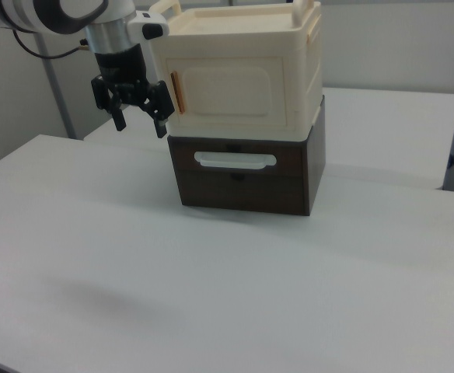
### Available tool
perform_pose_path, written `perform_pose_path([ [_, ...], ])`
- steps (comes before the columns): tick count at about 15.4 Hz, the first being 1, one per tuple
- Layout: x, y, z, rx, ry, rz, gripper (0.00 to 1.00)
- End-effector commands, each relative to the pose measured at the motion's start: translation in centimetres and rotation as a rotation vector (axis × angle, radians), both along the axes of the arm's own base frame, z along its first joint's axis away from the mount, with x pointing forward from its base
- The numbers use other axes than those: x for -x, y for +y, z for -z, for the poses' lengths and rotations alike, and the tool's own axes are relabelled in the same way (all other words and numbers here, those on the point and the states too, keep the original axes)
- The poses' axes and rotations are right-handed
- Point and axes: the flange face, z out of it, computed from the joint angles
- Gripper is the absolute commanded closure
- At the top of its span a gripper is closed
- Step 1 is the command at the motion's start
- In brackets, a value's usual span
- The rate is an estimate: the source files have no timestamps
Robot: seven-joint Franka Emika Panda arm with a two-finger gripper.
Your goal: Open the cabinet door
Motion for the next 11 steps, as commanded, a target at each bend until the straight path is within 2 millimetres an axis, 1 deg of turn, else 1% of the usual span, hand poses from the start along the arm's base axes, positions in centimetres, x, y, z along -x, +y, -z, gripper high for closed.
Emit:
perform_pose_path([
  [1, 0.2, -0.4, -0.2, 0.011, -0.014, -0.026, 0.00],
  [3, 0.0, -0.6, 0.1, 0.008, -0.012, -0.052, 0.00],
  [4, -0.3, -0.3, 0.5, 0.011, -0.007, -0.062, 0.00],
  [8, -1.2, 1.1, 0.9, 0.010, -0.032, -0.063, 0.00],
  [9, -1.3, 1.4, 0.9, 0.006, -0.035, -0.057, 0.00],
  [11, -1.9, 2.0, -0.2, -0.023, -0.109, -0.057, 0.00],
])
